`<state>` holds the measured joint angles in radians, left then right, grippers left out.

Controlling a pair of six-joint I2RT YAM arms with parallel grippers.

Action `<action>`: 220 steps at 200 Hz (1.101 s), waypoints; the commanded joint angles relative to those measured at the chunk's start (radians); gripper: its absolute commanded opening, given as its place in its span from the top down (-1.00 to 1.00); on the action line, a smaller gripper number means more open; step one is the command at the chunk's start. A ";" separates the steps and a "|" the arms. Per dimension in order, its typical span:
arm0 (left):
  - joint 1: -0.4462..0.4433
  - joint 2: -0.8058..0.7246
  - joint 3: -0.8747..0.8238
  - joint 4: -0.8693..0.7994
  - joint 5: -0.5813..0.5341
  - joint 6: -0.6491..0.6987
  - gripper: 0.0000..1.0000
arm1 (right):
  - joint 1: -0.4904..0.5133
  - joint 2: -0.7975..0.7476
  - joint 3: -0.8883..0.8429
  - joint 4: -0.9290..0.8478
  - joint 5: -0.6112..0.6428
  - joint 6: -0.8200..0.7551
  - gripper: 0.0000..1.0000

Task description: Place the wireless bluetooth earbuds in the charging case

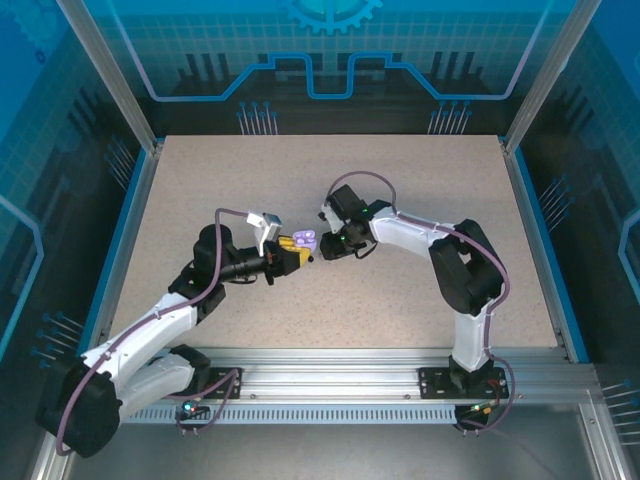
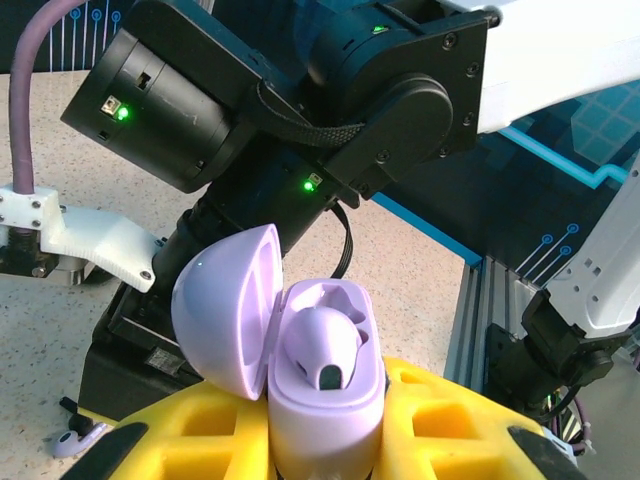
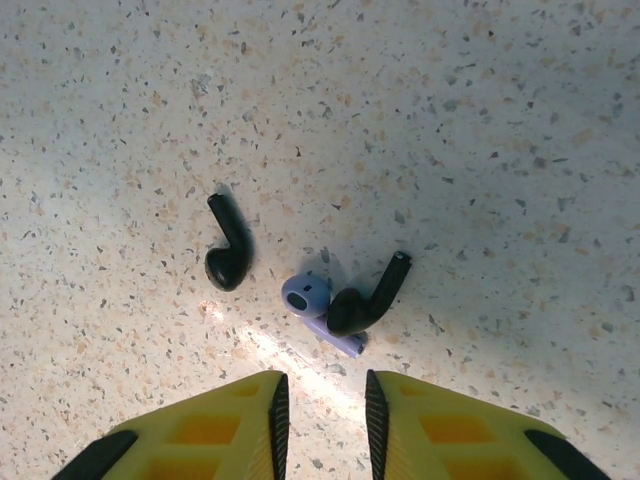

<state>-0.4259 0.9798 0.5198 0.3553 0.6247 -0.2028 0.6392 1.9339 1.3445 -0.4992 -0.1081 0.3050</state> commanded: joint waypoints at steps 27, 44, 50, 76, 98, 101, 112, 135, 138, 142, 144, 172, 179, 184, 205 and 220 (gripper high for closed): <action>0.010 -0.023 -0.013 -0.009 -0.010 0.024 0.88 | 0.022 0.041 0.050 -0.043 -0.009 -0.006 0.34; 0.010 -0.024 -0.013 -0.008 -0.011 0.026 0.88 | 0.022 0.056 0.059 -0.045 -0.004 -0.004 0.32; 0.011 -0.024 -0.014 -0.009 -0.011 0.026 0.88 | 0.022 0.062 0.062 -0.045 -0.001 -0.004 0.32; 0.009 -0.025 -0.014 -0.010 -0.011 0.026 0.88 | 0.021 0.080 0.075 -0.055 0.024 0.007 0.32; 0.010 -0.029 -0.015 -0.013 -0.013 0.027 0.88 | 0.022 0.096 0.089 -0.062 0.044 0.012 0.34; 0.010 -0.030 -0.014 -0.012 -0.013 0.028 0.88 | 0.022 0.098 0.090 -0.062 0.046 0.014 0.35; 0.010 -0.030 -0.017 -0.012 -0.014 0.029 0.88 | 0.022 0.109 0.098 -0.068 0.051 0.013 0.35; 0.010 -0.033 -0.020 -0.016 -0.015 0.031 0.88 | 0.022 0.128 0.109 -0.075 0.068 0.022 0.36; 0.010 -0.035 -0.020 -0.017 -0.016 0.032 0.88 | 0.022 0.130 0.109 -0.075 0.070 0.023 0.36; 0.010 -0.035 -0.020 -0.016 -0.016 0.032 0.88 | 0.022 0.133 0.110 -0.075 0.075 0.025 0.35; 0.011 -0.035 -0.020 -0.016 -0.016 0.032 0.88 | 0.022 0.134 0.111 -0.076 0.076 0.025 0.36; 0.010 -0.036 -0.021 -0.016 -0.018 0.032 0.88 | 0.022 0.159 0.127 -0.098 0.109 0.032 0.36; 0.010 -0.036 -0.021 -0.016 -0.018 0.032 0.88 | 0.022 0.165 0.130 -0.104 0.119 0.035 0.36; 0.010 -0.036 -0.021 -0.015 -0.019 0.032 0.88 | 0.022 0.167 0.129 -0.105 0.126 0.038 0.35; 0.011 -0.036 -0.021 -0.017 -0.019 0.032 0.88 | 0.021 0.173 0.131 -0.116 0.158 0.051 0.34; 0.010 -0.035 -0.020 -0.014 -0.019 0.032 0.88 | 0.022 0.176 0.136 -0.132 0.196 0.067 0.28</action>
<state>-0.4252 0.9600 0.5068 0.3401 0.6140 -0.1993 0.6491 2.0766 1.4578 -0.5671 0.0113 0.3397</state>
